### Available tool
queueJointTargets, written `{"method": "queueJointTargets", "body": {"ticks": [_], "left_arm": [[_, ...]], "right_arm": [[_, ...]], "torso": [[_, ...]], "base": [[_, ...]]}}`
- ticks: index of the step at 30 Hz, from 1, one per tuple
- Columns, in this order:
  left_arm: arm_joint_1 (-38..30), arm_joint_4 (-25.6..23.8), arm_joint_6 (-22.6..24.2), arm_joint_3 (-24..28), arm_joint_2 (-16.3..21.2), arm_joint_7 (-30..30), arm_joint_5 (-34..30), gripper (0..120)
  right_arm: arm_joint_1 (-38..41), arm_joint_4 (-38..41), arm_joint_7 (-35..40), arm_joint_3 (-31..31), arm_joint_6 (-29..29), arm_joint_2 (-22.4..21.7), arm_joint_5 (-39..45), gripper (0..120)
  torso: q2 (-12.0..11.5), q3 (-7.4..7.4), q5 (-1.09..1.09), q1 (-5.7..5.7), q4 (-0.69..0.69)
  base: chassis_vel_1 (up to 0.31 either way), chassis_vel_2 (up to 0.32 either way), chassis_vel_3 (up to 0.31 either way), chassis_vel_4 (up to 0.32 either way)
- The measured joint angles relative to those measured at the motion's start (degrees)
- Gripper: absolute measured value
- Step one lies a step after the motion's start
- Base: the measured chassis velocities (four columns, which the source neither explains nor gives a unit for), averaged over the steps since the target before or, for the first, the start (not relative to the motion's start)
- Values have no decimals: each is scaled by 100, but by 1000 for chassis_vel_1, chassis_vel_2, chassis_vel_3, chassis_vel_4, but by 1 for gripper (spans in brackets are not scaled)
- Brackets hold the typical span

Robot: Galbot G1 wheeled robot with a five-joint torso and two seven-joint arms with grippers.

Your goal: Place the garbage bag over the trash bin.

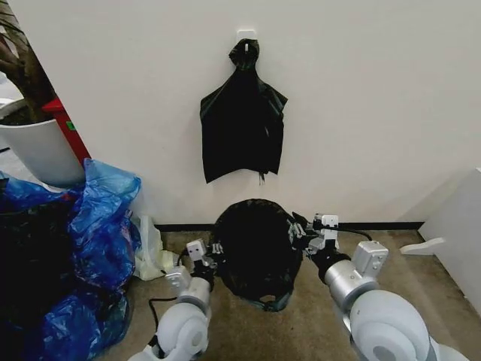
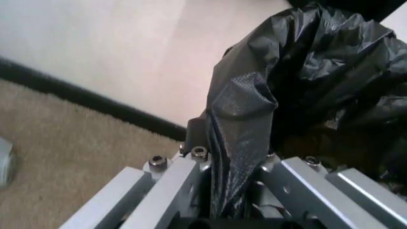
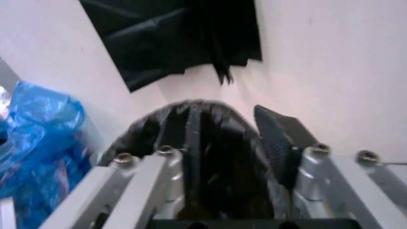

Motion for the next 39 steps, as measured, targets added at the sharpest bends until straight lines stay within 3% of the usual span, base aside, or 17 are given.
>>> {"method": "queueJointTargets", "body": {"ticks": [3,5,7,11,12,19,27,39], "left_arm": [[-33,-45,186,35,23,-148,-290,3],[-44,-45,218,49,28,-174,-342,3],[-74,-25,304,103,48,-234,-462,3],[-90,18,344,126,61,-248,-496,3],[-113,101,431,143,83,-265,-542,3],[-292,346,475,426,11,-536,-644,3],[-501,654,501,657,-144,-511,-880,3],[-592,1194,496,849,-304,-369,-734,3]], "right_arm": [[-426,-52,-340,384,189,208,-454,47],[-525,-85,-447,489,261,248,-566,47],[-797,-200,-760,833,497,341,-832,57],[-1024,-298,-1156,1158,721,411,-979,67],[-1426,-577,-2000,1709,1217,547,-1307,79],[-2432,-982,-3132,2405,2224,1010,-1766,99],[-2579,-978,-3151,2348,2325,1312,-1883,100],[-2533,-933,-3050,2317,2296,1396,-1901,100]], "torso": [[0,0,-1,0,-3],[0,0,0,0,-3],[0,0,-2,0,-3],[0,0,-2,0,-3],[0,0,-1,0,-3],[0,0,-2,0,-4],[0,0,-1,0,-2],[1,0,0,0,-2]], "base": [[0,0,0,0],[0,0,0,0],[0,0,0,0],[0,0,0,0],[0,0,0,0],[0,0,0,0],[0,0,0,0],[0,0,0,0]]}}
